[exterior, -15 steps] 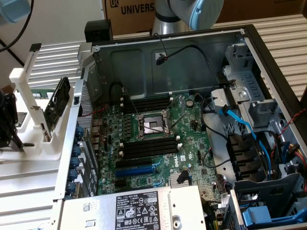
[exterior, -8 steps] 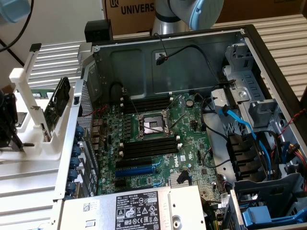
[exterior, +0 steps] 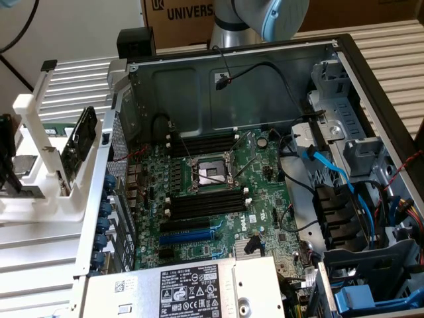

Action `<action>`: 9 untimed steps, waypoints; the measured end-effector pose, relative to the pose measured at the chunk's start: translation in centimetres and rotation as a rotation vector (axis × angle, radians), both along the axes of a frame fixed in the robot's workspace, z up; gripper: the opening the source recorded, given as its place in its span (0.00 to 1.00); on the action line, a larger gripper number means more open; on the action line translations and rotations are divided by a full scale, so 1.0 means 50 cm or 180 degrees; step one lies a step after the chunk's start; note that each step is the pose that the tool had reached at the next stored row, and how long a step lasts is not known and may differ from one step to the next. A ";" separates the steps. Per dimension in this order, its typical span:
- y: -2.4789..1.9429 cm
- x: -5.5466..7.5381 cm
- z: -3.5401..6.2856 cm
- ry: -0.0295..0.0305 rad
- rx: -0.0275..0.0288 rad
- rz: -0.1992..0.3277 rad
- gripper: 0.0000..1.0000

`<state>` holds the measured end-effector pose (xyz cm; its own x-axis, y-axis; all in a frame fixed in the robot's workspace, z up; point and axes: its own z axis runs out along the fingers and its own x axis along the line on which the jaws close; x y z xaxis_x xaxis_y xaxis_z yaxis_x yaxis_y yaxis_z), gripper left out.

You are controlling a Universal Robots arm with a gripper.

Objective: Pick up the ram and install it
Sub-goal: 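Pick up the ram and move it above insertion slot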

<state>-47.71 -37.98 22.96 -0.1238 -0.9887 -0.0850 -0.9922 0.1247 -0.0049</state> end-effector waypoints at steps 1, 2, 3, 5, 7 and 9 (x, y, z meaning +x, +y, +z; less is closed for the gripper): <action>0.0000 -0.001 0.010 0.0001 0.0000 0.0000 0.13; 0.0000 -0.001 0.019 0.0000 0.0000 0.0000 0.13; 0.0000 -0.002 0.028 0.0000 0.0000 0.0000 0.13; 0.0000 -0.003 0.055 0.0000 0.0000 -0.0001 0.13; 0.0000 -0.004 0.074 0.0000 0.0000 -0.0002 0.13; 0.0000 -0.004 0.092 0.0001 -0.0001 -0.0002 0.13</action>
<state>-47.91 -37.97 27.54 -0.1246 -0.9886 -0.0848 -0.9921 0.1254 -0.0048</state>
